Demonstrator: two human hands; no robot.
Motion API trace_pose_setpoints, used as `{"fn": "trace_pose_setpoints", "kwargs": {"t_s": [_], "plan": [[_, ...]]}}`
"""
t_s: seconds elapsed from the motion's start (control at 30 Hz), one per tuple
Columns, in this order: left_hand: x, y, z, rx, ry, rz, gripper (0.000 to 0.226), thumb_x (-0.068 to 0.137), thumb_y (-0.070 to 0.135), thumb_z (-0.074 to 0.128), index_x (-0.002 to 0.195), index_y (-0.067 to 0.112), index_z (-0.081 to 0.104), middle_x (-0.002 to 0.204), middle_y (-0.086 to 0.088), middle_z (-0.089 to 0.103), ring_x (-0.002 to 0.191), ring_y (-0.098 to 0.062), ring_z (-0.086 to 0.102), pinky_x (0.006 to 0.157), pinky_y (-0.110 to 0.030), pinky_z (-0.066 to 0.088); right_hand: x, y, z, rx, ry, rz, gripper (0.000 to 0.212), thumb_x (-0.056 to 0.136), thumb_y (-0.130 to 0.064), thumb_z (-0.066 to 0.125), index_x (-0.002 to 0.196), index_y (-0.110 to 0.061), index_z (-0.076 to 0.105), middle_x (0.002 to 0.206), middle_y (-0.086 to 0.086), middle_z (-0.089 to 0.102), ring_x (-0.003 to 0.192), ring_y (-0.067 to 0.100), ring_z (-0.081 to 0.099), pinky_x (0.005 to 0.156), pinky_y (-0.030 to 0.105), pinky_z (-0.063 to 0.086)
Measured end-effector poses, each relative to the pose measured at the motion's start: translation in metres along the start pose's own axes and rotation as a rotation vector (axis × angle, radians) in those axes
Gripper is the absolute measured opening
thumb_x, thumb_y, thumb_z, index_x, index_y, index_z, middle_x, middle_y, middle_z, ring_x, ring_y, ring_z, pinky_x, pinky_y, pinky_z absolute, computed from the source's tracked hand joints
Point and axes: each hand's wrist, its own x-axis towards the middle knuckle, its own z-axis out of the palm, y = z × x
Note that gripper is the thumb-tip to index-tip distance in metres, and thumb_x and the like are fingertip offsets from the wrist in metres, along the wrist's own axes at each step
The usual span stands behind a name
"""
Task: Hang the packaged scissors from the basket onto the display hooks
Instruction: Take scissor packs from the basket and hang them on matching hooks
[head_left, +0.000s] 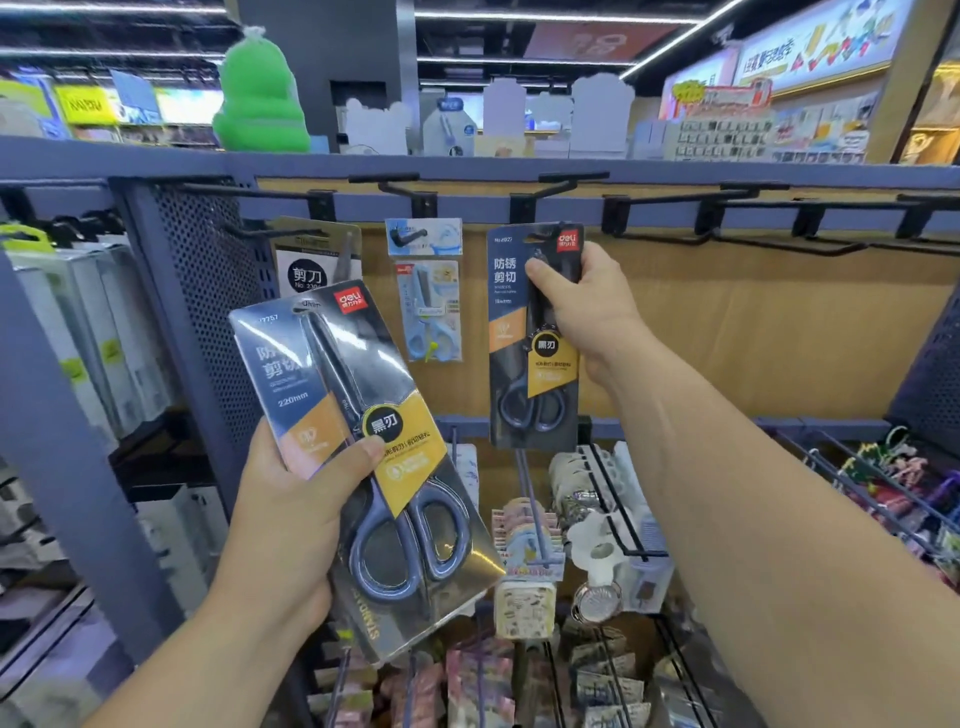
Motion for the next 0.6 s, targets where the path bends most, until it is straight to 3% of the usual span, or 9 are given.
{"fn": "trace_pose_setpoints", "kwargs": {"t_s": [0.17,0.27,0.4,0.43,0.5,0.53,0.6], "plan": [[-0.001,0.004,0.002,0.003,-0.033,-0.002,0.044,0.084,-0.002,0.072,0.121,0.021,0.065,0.112,-0.007,0.080,0.103,-0.030,0.076,0.088,-0.046,0.060,0.028,0.012,0.012,-0.042,0.021,0.053,0.020,0.100,-0.027,0.069,0.117,-0.018,0.062,0.107,-0.004,0.072,0.094,0.011,0.070,0.084,0.038,0.060],[-0.002,0.006,0.003,0.009,-0.058,0.012,0.044,0.076,0.005,0.074,0.116,0.022,0.066,0.108,-0.005,0.080,0.095,-0.025,0.077,0.076,-0.035,0.064,0.032,0.016,0.015,-0.063,0.052,0.098,0.023,0.096,-0.033,0.073,0.111,-0.017,0.066,0.106,-0.001,0.074,0.096,0.018,0.072,0.090,0.046,0.061],[-0.007,0.009,0.004,-0.024,-0.086,0.013,0.044,0.069,0.010,0.073,0.111,0.023,0.067,0.101,-0.003,0.081,0.086,-0.019,0.079,0.067,-0.029,0.064,-0.003,0.007,0.008,-0.206,0.187,0.096,0.057,0.092,-0.046,0.075,0.138,-0.022,0.051,0.133,-0.002,0.059,0.116,0.017,0.059,0.098,0.039,0.053],[-0.008,0.009,0.004,-0.028,-0.096,0.014,0.043,0.071,0.007,0.073,0.111,0.023,0.067,0.100,-0.002,0.081,0.085,-0.018,0.079,0.066,-0.028,0.063,-0.024,0.001,0.005,-0.181,0.204,0.082,0.054,0.093,-0.047,0.074,0.137,-0.024,0.052,0.132,-0.003,0.059,0.117,0.016,0.058,0.096,0.036,0.051],[-0.008,0.008,0.005,-0.040,-0.112,0.009,0.040,0.080,-0.003,0.070,0.110,0.023,0.067,0.097,-0.001,0.081,0.082,-0.016,0.078,0.064,-0.026,0.062,-0.071,-0.011,0.002,-0.043,0.050,0.089,0.038,0.092,-0.049,0.074,0.120,-0.026,0.064,0.117,-0.007,0.069,0.110,0.014,0.066,0.089,0.031,0.052],[-0.009,0.008,0.006,-0.046,-0.123,0.004,0.039,0.085,-0.007,0.067,0.110,0.023,0.068,0.096,-0.001,0.081,0.081,-0.016,0.078,0.063,-0.026,0.061,-0.095,-0.014,0.003,0.015,-0.110,0.115,0.040,0.086,-0.054,0.078,0.114,-0.028,0.068,0.109,-0.009,0.073,0.106,0.013,0.069,0.088,0.032,0.055],[-0.010,0.006,0.010,-0.052,-0.146,-0.004,0.041,0.086,-0.010,0.065,0.112,0.022,0.068,0.098,-0.004,0.081,0.082,-0.019,0.078,0.063,-0.028,0.061,-0.139,-0.014,0.006,0.021,-0.463,0.155,0.061,0.070,-0.055,0.089,0.123,-0.037,0.066,0.111,-0.018,0.074,0.106,0.004,0.071,0.094,0.032,0.058]]}}
